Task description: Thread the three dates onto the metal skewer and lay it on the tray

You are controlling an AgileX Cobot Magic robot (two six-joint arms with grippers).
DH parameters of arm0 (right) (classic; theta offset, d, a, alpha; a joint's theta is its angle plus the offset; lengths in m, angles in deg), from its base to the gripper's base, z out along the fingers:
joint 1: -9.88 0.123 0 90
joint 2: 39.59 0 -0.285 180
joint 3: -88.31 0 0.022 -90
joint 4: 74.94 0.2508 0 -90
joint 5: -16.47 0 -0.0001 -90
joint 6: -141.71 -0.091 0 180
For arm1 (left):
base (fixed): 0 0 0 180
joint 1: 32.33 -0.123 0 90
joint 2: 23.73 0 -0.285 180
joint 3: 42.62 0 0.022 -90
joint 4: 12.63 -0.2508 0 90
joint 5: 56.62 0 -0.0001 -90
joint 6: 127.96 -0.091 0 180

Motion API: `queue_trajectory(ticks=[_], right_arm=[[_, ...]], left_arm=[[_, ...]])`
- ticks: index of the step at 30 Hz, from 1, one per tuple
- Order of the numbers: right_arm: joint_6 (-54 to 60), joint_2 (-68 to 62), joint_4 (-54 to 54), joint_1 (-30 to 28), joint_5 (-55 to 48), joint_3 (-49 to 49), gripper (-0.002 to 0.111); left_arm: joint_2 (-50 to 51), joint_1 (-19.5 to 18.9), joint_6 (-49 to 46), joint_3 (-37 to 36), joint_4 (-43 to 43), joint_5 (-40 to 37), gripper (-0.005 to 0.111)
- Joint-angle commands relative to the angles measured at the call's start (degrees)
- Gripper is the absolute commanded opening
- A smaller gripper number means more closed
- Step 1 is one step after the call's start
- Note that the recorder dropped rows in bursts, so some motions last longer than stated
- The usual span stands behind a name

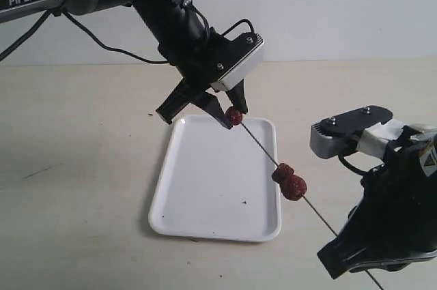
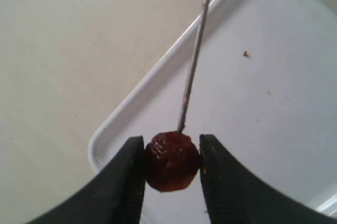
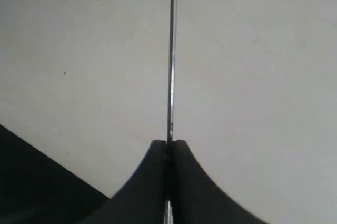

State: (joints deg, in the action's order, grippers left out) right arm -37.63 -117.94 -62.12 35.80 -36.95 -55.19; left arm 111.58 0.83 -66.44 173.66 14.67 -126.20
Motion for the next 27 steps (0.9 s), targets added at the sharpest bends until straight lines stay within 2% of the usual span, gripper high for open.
queue_trajectory(ticks=[1, 15, 27], right_arm=[[0.15, 0.3, -0.68, 0.08, 1.2, -0.38, 0.0], [-0.66, -3.4, -0.68, 0.08, 2.82, -0.38, 0.0], [-0.66, -3.4, -0.68, 0.08, 1.55, -0.38, 0.0]], left_arm=[[-1.2, 0.19, 0.21, -0.18, 0.22, -0.38, 0.035], [-1.2, 0.26, 0.19, -0.18, 0.09, -0.38, 0.035], [-0.98, 0.26, 0.23, -0.18, -3.54, -0.38, 0.035]])
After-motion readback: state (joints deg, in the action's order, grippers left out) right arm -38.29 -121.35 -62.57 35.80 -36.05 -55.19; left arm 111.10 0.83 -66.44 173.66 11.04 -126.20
